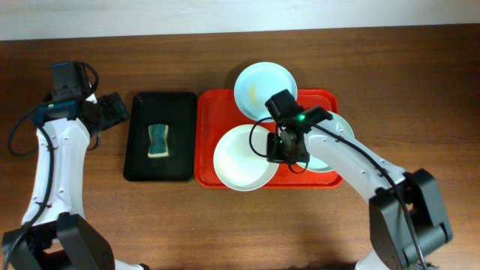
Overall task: Clean dirty plates on tray and stack at the side
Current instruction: 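Tighten the right gripper on the white plate rim and lift it, then tilt the white plate over the black tray with the right gripper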
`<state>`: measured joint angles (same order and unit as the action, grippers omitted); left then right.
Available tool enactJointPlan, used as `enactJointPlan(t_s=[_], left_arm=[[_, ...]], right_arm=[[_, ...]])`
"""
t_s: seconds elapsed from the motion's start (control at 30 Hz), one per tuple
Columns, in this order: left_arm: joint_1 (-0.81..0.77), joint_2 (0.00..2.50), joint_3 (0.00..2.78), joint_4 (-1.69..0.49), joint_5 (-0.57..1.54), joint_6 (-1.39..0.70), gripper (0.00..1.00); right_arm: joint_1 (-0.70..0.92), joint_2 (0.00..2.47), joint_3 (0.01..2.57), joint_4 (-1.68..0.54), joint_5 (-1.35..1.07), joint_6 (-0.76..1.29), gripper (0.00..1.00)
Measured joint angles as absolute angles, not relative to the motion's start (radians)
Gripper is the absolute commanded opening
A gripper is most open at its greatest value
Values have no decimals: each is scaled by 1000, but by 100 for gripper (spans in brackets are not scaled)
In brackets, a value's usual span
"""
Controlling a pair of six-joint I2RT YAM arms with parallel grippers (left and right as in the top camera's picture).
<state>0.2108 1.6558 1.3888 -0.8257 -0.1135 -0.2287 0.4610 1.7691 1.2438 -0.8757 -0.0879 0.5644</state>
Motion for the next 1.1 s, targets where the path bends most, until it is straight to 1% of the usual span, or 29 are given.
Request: enactJointPlan(t_s=[0.33,0.53,0.67,0.83,1.0,1.1], left_arm=[[211,1656,1389,-826,-113,-229,100],[211,1656,1389,-826,-113,-229,99],[211,1656,1389,-826,-113,-229,99],[211,1656,1389,-826,-113,-229,99],[211,1656,1389,-826,-113,-229,99],[211,1656,1389,-826,-113,-229,99]], right_arm=[[461,1686,1271,-878,-187,563,4],[461,1685,1277,-772,-213,565,4],[465,1686,1277,-704,-204,601,4],[538,1686,1278,-585,-142,653,4],[672,1709,1279,-435,15,682,4],[722,1735,1279,-339,85,682,4]])
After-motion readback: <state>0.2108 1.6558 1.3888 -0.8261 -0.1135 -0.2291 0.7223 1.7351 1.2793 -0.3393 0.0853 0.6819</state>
